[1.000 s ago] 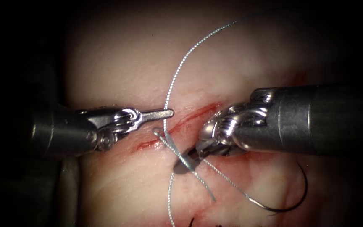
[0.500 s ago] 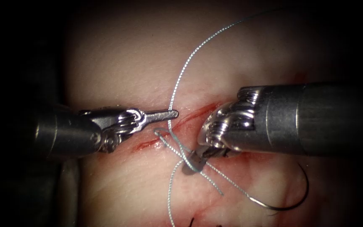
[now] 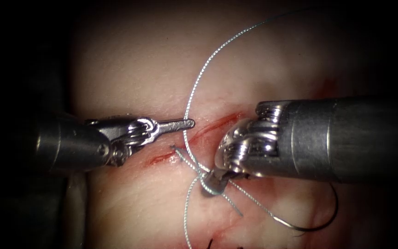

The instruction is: Wound Closure

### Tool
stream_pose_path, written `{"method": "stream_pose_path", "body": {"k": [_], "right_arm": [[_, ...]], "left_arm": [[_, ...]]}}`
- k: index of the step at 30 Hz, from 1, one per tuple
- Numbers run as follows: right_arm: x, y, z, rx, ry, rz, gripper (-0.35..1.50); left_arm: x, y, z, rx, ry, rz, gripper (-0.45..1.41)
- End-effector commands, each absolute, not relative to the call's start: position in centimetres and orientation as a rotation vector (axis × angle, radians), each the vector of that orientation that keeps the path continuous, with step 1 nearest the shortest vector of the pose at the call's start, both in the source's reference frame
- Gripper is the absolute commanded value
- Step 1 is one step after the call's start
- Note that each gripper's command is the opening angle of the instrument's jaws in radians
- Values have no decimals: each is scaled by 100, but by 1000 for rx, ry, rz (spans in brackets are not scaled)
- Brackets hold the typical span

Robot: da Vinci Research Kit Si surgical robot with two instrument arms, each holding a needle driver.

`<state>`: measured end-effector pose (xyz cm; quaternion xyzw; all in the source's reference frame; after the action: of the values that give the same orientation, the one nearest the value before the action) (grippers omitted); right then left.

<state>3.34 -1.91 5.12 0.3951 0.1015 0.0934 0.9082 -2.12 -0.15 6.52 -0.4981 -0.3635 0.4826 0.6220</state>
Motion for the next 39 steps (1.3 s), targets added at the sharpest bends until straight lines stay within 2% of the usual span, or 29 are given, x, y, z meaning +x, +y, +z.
{"method": "stream_pose_path", "body": {"k": [1, 10, 17, 22, 23, 26, 29, 30, 32, 33, 34, 35, 36, 39], "right_arm": [[342, -189, 516, 815, 212, 192, -35], [331, -184, 521, 808, 210, 168, -35], [330, -184, 523, 804, 205, 166, -11], [330, -185, 523, 803, 205, 165, -6], [330, -186, 523, 803, 205, 165, 9], [331, -189, 523, 800, 204, 162, 29], [330, -192, 524, 798, 204, 158, 27], [329, -192, 524, 801, 203, 157, 17], [329, -193, 524, 801, 203, 156, 17], [330, -193, 524, 800, 203, 156, 9], [330, -193, 524, 800, 202, 157, 9], [330, -193, 524, 799, 205, 151, 17], [330, -193, 525, 799, 205, 151, 7], [330, -193, 525, 798, 205, 151, -1]], "left_arm": [[-217, -18, 658, -1144, -835, 1109, -45], [-217, -17, 658, -1150, -829, 1119, -45], [-219, -17, 659, -1150, -827, 1119, -45], [-219, -17, 659, -1150, -827, 1119, -45], [-219, -17, 659, -1150, -827, 1119, -45], [-220, -17, 659, -1150, -827, 1119, -45], [-219, -17, 659, -1150, -827, 1119, -45], [-219, -17, 659, -1150, -827, 1119, -45], [-219, -17, 659, -1150, -827, 1119, -45], [-219, -17, 659, -1150, -827, 1119, -45], [-219, -17, 659, -1150, -827, 1119, -45], [-219, -17, 659, -1150, -827, 1119, -45], [-219, -17, 659, -1150, -827, 1119, -45], [-219, -17, 659, -1150, -828, 1119, -45]]}}
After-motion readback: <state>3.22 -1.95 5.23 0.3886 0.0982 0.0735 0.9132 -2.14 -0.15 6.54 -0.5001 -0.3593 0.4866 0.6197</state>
